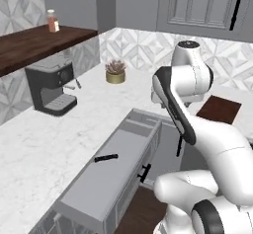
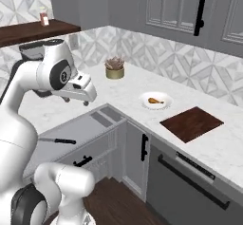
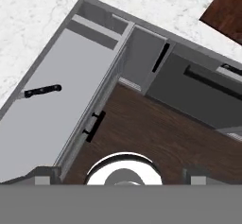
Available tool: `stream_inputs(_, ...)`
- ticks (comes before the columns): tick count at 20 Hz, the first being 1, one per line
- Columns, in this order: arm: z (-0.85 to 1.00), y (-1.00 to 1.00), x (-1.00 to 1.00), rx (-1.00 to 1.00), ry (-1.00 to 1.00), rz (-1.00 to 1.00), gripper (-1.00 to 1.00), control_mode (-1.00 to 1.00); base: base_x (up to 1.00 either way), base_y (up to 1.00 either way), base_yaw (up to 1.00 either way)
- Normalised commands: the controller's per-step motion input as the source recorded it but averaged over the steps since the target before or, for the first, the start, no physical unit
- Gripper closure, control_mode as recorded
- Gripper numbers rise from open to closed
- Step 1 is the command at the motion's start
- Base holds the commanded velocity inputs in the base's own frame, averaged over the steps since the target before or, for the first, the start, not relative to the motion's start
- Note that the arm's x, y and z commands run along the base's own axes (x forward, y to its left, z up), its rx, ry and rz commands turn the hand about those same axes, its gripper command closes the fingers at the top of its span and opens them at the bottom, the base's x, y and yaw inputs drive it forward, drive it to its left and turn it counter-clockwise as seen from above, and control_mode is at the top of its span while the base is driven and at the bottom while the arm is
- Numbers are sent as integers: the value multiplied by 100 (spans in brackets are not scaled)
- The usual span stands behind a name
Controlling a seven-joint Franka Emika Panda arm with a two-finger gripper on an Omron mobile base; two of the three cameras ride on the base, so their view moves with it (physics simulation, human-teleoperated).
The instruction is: Pick up the knife from the drawer and place it on the cutting board. Then place the meat from the plate to the cutting board.
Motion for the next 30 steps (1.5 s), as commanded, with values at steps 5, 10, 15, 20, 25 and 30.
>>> stream_inputs(5,0,0,0,0,0,0,-100,100,9,-90,0)
stream_inputs(10,0,0,0,0,0,0,-100,100,8,-71,13)
stream_inputs(15,0,0,0,0,0,0,-100,100,29,-7,12)
stream_inputs(20,-60,61,-2,8,29,14,-100,-100,0,0,0)
stream_inputs(25,-100,100,73,4,34,10,-100,-100,0,0,0)
stream_inputs(30,-98,95,31,0,15,1,-100,-100,0,0,0)
